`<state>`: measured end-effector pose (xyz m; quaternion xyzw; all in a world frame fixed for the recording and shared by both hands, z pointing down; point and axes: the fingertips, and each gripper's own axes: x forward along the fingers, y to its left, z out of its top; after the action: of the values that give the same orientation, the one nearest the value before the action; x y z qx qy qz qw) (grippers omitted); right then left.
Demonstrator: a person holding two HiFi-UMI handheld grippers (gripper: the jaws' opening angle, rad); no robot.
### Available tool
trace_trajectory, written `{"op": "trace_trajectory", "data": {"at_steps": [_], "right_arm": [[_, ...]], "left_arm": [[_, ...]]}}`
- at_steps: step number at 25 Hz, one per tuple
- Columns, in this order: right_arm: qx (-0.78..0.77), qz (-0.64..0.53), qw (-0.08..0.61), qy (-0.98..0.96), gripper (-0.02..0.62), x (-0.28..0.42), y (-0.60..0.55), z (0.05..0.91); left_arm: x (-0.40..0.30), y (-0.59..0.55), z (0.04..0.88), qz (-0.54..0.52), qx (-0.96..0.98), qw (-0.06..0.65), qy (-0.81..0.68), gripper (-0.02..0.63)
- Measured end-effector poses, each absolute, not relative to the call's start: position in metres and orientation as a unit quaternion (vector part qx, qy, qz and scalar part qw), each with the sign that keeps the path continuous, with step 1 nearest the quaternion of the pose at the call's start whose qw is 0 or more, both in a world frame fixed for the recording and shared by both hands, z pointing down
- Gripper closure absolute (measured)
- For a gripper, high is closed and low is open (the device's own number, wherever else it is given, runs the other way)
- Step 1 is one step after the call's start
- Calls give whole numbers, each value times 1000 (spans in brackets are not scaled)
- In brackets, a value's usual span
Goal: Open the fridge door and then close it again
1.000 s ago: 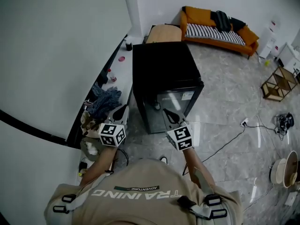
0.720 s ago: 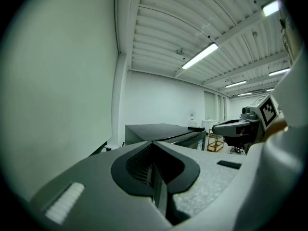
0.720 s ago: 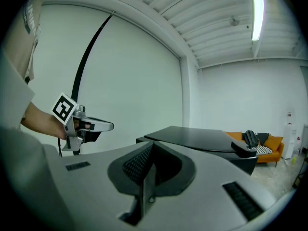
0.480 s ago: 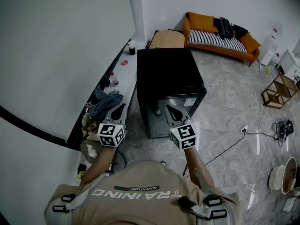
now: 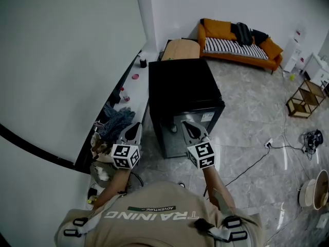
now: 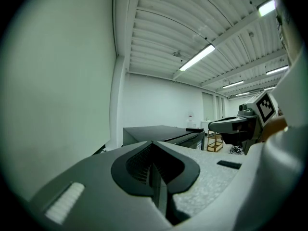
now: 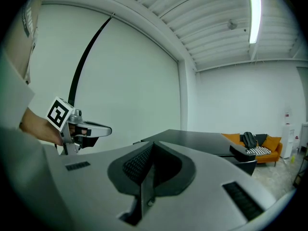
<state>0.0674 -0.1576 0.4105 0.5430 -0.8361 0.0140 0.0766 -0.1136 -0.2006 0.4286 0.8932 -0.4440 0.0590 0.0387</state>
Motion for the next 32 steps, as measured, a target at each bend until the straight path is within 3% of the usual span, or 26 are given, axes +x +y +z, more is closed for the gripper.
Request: {"op": "trace_trajectory", "data": {"at_steps": [32], "right_arm": [[557, 38, 70, -827, 600, 67, -143, 435]], "left_arm": [[-128, -187, 447, 55, 892, 66, -445, 606]]}}
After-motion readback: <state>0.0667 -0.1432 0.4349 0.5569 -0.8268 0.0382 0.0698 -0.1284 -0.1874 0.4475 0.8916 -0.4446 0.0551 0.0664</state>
